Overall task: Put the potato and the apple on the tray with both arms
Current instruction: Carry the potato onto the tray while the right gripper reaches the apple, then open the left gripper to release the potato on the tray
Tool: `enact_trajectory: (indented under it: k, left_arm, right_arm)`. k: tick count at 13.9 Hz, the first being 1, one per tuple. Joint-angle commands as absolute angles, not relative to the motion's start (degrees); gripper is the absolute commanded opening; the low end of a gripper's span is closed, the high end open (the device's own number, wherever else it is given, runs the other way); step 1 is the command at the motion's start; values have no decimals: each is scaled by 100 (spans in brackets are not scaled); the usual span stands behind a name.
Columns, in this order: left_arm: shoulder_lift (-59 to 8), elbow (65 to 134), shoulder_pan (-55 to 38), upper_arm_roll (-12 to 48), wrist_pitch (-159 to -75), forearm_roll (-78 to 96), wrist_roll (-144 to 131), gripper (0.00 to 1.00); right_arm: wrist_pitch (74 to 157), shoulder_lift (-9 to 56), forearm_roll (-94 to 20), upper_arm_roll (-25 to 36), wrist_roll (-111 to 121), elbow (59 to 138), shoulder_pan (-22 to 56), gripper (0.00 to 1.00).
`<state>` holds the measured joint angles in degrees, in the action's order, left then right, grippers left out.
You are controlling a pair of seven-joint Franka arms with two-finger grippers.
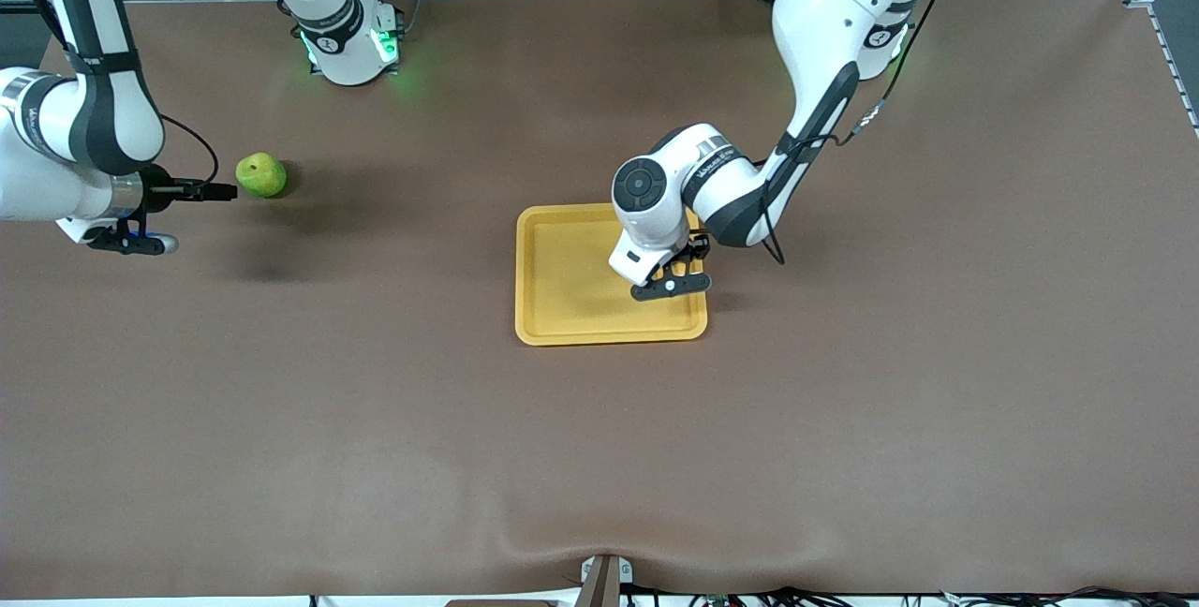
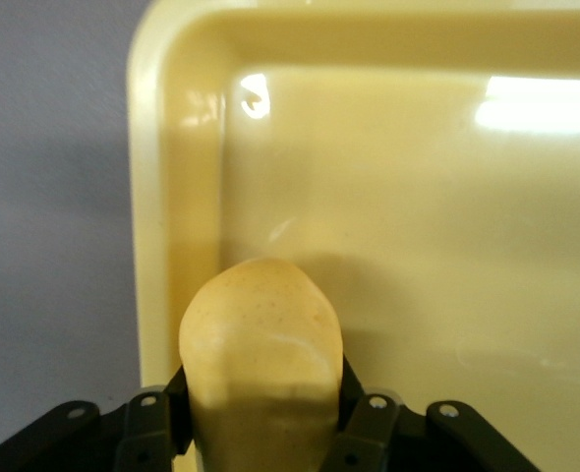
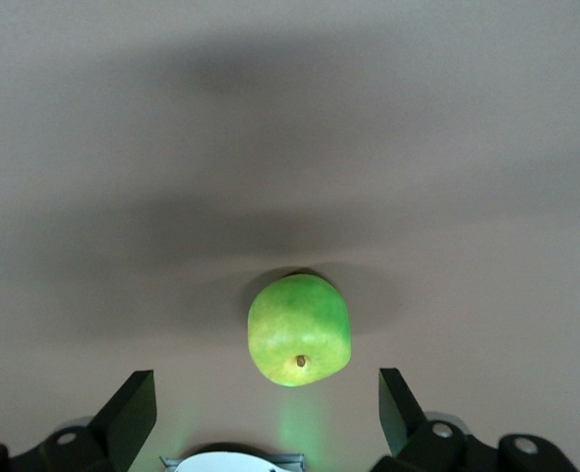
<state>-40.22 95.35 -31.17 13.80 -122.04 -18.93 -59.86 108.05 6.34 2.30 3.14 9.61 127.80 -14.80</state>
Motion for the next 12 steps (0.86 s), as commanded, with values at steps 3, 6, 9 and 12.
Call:
enact_trajectory:
  k: [3,6,9,12]
  left_arm:
    - [-4061,9387,-3164,1362,-12067,-2030,-6135,98]
    - [-3991,9369,-3155,1354,-12041,-2127,-6143,100]
    - [-3596,9264,-3076,1336,-11709,-2127,-6100,100]
    - [-3253,8817,-2814,1336,-11120,-2127,-6012,100]
  right_arm:
    - [11416,404,246,237,1090,13490,-1696,100]
    - [11881,404,246,237,1168,13903,-1793,100]
    - [12076,396,255,246,1195,14124,-1802,100]
    - [12190,404,281,255,1213,14150,-1802,100]
